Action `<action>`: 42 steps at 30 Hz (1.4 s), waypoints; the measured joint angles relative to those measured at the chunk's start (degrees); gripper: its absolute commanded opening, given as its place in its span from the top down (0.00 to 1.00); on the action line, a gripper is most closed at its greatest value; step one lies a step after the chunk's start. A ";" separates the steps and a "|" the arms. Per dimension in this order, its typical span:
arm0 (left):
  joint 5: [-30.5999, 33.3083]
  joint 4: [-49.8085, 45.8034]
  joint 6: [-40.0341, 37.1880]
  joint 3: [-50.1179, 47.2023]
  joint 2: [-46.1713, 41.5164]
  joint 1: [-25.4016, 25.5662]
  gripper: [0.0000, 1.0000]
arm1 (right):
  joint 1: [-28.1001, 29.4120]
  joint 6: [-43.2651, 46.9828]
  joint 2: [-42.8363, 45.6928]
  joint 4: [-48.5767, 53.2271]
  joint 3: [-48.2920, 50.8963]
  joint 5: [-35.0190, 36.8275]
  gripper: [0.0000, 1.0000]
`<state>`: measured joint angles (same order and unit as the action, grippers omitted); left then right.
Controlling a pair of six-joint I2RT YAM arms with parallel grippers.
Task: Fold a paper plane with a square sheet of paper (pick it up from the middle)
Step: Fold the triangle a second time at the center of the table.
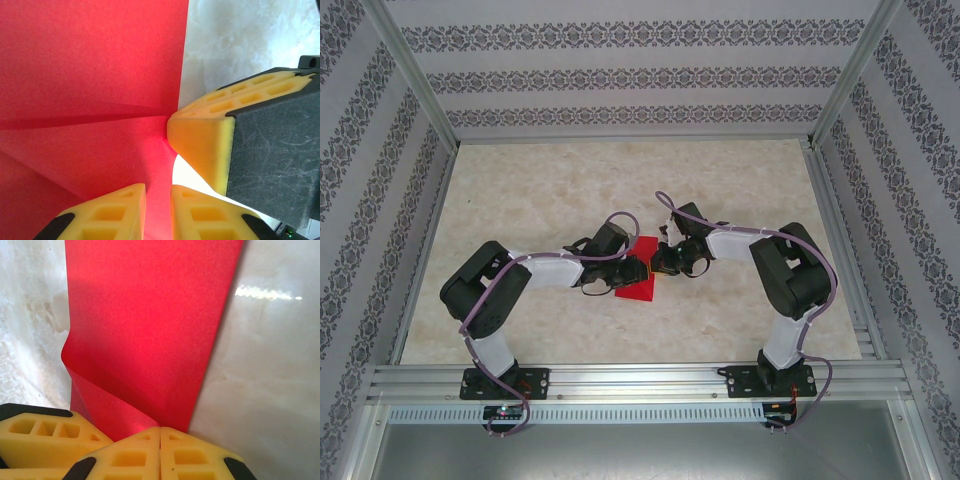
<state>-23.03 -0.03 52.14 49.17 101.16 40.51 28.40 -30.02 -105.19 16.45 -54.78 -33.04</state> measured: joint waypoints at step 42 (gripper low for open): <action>2.60 -3.23 0.17 0.31 0.66 0.00 0.82 | 0.11 0.02 3.82 0.42 -0.66 3.23 0.82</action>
<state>-20.43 -3.27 52.31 49.47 101.82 40.51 28.51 -30.00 -101.36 16.86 -55.44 -29.80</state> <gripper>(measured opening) 0.176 0.193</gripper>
